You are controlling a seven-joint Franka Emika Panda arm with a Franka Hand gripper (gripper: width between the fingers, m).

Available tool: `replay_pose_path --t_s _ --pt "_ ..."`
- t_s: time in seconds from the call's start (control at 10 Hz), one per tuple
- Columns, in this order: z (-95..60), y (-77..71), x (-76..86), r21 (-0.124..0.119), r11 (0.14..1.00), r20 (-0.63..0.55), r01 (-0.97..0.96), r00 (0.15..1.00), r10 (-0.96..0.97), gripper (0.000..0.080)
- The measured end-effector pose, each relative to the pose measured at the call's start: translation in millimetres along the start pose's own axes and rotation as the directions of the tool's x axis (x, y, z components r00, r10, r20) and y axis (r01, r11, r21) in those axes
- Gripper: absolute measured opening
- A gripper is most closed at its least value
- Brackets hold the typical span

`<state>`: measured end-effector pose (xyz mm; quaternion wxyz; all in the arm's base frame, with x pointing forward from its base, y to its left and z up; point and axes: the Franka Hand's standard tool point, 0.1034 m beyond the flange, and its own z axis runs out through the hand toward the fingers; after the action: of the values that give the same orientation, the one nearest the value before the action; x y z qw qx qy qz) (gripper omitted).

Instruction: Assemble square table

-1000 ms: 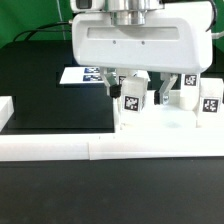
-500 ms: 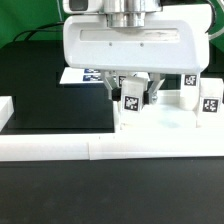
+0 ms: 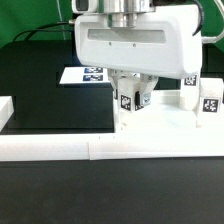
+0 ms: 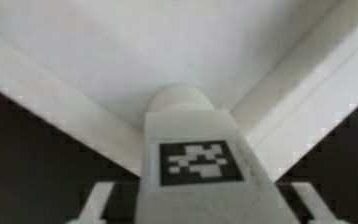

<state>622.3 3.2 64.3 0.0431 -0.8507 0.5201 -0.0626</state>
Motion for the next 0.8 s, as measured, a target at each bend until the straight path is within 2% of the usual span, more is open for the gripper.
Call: replay_pose_path --t_s 0.2,0.5,0.7,0.8 --pt "-0.2 1.0 0.4 -0.014 0.960 0.014 -0.281 0.960 0.281 0.0285" --pt "0.4 3.8 3.1 -0.021 0.727 0.078 -0.687 0.723 0.686 0.0287" --pt "0.5 3.7 2.3 -0.029 0.672 0.093 -0.740 0.667 0.739 0.0287" --pt "0.7 3.9 2.2 -0.029 0.676 0.093 -0.736 0.672 0.735 0.0384"
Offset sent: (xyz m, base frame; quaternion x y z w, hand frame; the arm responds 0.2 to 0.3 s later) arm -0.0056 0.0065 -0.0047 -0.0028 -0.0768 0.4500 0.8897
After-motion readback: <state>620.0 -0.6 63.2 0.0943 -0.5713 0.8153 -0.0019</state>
